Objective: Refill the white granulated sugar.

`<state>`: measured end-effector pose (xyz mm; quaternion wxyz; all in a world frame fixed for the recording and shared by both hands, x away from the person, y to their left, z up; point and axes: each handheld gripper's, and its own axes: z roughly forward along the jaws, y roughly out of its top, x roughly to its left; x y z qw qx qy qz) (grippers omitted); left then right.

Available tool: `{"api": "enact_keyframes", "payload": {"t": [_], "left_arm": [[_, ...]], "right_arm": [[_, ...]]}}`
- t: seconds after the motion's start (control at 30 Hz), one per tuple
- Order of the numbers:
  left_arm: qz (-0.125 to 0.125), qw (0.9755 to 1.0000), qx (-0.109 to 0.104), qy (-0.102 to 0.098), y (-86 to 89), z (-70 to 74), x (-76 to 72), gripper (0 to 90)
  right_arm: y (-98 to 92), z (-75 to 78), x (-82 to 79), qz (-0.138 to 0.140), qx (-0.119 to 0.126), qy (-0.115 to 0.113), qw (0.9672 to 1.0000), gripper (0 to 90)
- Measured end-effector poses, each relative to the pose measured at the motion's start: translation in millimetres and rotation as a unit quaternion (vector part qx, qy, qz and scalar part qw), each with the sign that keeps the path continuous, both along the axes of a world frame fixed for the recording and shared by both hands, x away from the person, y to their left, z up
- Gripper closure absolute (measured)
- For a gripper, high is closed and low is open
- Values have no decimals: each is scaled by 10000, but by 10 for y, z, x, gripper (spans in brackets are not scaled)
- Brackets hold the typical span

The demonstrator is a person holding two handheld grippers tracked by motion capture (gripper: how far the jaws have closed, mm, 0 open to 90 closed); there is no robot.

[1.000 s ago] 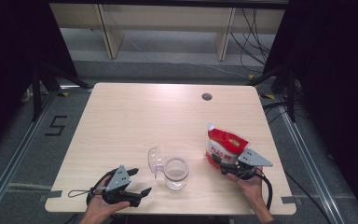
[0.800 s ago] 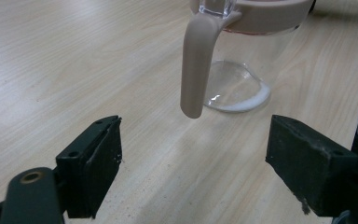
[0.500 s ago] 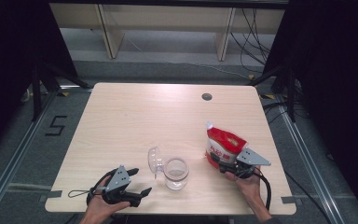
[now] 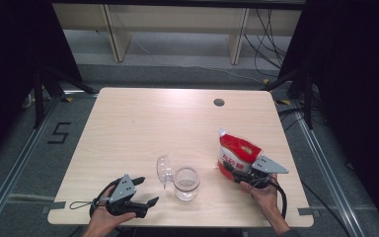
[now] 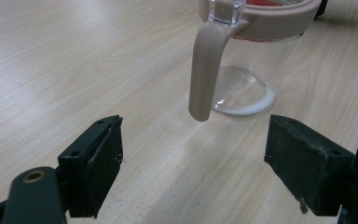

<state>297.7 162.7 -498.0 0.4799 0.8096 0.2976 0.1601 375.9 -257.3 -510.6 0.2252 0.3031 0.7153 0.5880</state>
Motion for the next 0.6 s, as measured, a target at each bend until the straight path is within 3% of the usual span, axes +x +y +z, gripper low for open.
{"api": "enact_keyframes", "payload": {"t": [0.07, 0.1, 0.13, 0.2, 0.27, 0.3, 0.33, 0.37, 0.4, 0.43, 0.5, 0.6], "left_arm": [[-77, 9999, 53, -62, -1, -1, 4, 188], [-39, 10000, 30, -12, -8, -1, -14, 188], [-89, 9999, 71, -68, 0, 5, -13, 188], [-34, 10000, 26, -40, 4, 11, -27, 188], [-110, 9997, 105, -171, 35, 19, -5, 189], [-28, 10000, -31, -44, 25, 12, -19, 189], [-22, 9999, 39, -120, 34, 21, -17, 189], [-30, 9999, 49, -130, 35, 24, -16, 189], [1, 10000, 8, -79, 27, 21, -23, 190], [-46, 10000, -1, -73, 25, 18, -19, 189], [-41, 10000, 4, -77, 17, 12, -23, 190], [-46, 10000, 4, -78, 21, 13, -23, 189]], "right_arm": [[11, 8, -12, 56, 27, 13, 10000, 436], [-4, 16, -8, 75, -124, -1, 9999, 437], [12, 28, -37, 26, -108, 69, 9999, 438], [21, 34, -35, 45, -141, -9, 9999, 439], [17, 48, -25, 109, -262, -153, 9995, 441], [29, 52, -36, 102, -170, -82, 9998, 442], [28, 68, -29, 95, -236, -267, 9993, 442], [14, 85, -21, 360, -227, -268, 9987, 442], [25, 114, -57, 89, -269, -172, 9994, 443], [27, 131, -58, 129, -168, -231, 9995, 443], [12, 185, -80, 102, -207, -265, 9994, 443], [0, 281, -130, -39, -364, -692, 9969, 444]]}}
